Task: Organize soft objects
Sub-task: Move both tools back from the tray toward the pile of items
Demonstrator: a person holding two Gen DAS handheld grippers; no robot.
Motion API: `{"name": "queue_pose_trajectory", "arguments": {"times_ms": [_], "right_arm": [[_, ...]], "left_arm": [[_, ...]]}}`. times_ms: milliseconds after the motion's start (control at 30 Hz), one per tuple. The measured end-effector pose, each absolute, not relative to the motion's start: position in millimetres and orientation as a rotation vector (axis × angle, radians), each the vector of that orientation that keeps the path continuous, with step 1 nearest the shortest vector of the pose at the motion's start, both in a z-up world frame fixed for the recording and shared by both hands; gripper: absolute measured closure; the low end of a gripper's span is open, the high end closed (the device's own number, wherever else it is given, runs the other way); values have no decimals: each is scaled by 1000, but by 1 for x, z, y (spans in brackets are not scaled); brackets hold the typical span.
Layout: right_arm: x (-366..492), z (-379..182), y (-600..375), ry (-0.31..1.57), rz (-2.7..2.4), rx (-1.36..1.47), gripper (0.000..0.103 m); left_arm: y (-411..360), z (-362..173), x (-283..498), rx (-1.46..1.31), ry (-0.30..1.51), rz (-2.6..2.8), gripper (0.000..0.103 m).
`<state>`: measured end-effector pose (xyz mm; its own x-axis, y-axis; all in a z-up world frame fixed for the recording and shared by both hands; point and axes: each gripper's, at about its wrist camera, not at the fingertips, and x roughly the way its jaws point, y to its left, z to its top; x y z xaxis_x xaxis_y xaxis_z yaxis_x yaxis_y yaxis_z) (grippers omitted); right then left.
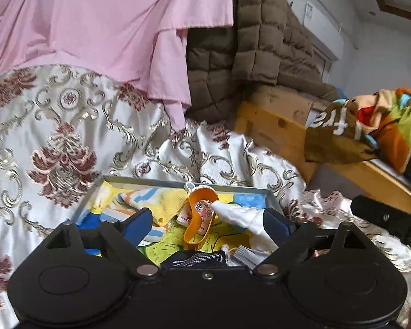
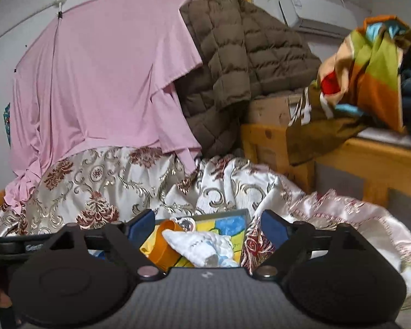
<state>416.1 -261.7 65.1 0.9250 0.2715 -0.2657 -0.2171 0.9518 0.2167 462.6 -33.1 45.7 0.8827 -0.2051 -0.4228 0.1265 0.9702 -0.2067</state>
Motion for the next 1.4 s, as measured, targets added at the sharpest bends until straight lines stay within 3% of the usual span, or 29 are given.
{"name": "queue_pose_trajectory", "arguments": {"times_ms": [533, 833, 1400], "right_arm": [[317, 96, -245, 239, 295, 167, 0], [258, 88, -243, 210, 327, 177, 0], [181, 43, -204, 279, 368, 20, 0]], "left_arm": [[-4, 80, 340, -218, 384, -155, 7], [1, 72, 274, -254, 360, -149, 1], [37, 38, 172, -234, 402, -71, 1]]}}
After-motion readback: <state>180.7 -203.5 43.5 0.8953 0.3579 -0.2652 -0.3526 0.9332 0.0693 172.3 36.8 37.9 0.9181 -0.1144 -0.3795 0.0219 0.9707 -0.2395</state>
